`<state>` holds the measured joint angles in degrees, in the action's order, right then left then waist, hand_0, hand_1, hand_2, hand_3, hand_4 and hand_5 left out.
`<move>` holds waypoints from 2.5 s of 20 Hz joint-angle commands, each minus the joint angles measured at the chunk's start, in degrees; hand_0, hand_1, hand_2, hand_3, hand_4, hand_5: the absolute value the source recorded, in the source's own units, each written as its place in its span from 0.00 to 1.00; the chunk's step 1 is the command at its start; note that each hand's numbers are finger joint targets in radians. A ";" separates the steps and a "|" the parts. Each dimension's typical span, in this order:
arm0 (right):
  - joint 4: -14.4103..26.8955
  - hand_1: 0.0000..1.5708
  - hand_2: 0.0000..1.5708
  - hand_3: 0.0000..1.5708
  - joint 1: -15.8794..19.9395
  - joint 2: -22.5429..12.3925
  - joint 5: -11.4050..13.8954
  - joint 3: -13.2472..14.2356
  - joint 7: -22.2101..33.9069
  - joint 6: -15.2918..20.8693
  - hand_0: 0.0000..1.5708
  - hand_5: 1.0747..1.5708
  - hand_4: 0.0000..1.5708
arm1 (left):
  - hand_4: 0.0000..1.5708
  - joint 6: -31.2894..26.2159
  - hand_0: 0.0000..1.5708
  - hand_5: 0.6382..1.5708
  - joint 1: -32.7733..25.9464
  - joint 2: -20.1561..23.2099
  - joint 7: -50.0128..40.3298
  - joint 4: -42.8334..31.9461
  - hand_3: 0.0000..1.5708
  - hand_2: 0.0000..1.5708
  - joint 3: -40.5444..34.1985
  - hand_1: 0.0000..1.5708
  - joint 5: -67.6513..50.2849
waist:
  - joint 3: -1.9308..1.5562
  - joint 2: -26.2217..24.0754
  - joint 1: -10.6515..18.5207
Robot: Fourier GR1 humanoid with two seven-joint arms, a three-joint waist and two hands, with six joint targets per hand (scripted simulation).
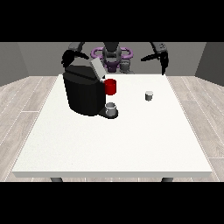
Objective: Insert the coffee pod into the coffee machine and close the lid
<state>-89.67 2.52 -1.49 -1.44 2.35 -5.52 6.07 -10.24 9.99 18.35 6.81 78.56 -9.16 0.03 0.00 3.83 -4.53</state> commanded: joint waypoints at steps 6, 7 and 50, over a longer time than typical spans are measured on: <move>1.86 0.00 0.00 0.00 5.07 0.93 1.21 -1.29 -1.36 1.14 0.00 1.00 0.16 | 0.00 -0.25 0.00 1.00 9.43 4.01 -0.56 -13.37 0.00 0.00 -1.36 0.00 3.97 | 0.01 6.93 -2.48; -0.53 0.00 0.00 0.00 6.40 -1.02 -0.46 -0.68 3.21 -0.69 0.00 1.00 0.22 | 0.00 -1.57 0.00 1.00 12.22 5.80 -2.05 -16.74 0.00 0.00 -3.77 0.00 2.06 | 0.02 6.70 -4.11; 6.83 0.00 0.00 0.00 11.03 -0.84 -0.25 0.87 1.28 1.07 0.00 1.00 0.33 | 0.23 16.97 0.59 1.00 26.34 9.77 13.22 -46.93 0.53 0.66 3.63 0.59 29.65 | 0.02 11.11 -5.02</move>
<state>-83.63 12.18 -1.57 -0.06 1.41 -2.34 8.18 6.29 34.81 25.69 17.60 32.42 -5.40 28.36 -0.01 13.18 -9.82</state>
